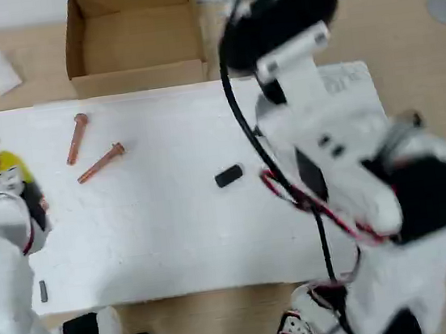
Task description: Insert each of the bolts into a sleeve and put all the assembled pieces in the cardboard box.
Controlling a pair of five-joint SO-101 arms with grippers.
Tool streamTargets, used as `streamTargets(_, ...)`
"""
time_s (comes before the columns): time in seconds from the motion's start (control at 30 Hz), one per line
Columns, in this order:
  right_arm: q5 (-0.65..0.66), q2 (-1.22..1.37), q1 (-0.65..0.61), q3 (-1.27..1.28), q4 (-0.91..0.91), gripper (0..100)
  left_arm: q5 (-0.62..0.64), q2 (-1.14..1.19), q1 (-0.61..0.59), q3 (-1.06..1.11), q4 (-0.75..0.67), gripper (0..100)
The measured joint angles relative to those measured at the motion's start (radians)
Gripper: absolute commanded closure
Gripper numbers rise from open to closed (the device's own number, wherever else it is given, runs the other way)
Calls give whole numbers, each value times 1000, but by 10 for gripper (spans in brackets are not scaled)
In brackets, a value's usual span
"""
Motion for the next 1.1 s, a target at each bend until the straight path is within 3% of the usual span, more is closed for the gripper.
streamTargets(0.27, 0, -347, 3, 529, -229, 988, 101, 2, 187, 6, -114, 991)
streamTargets(0.57, -6, -908, 3, 1132, -578, 988, 109, 3, 354, 170, -298, 991)
streamTargets(0.67, -61, -1059, 3, 1309, -672, 989, 109, 3, 411, 195, -351, 991)
streamTargets(0.87, -242, -1206, -29, 1511, -756, 989, 109, 3, 526, 196, -483, 994)
streamTargets(1.1, -367, -1217, -230, 1557, -767, 989, 181, 3, 634, 196, -585, 994)
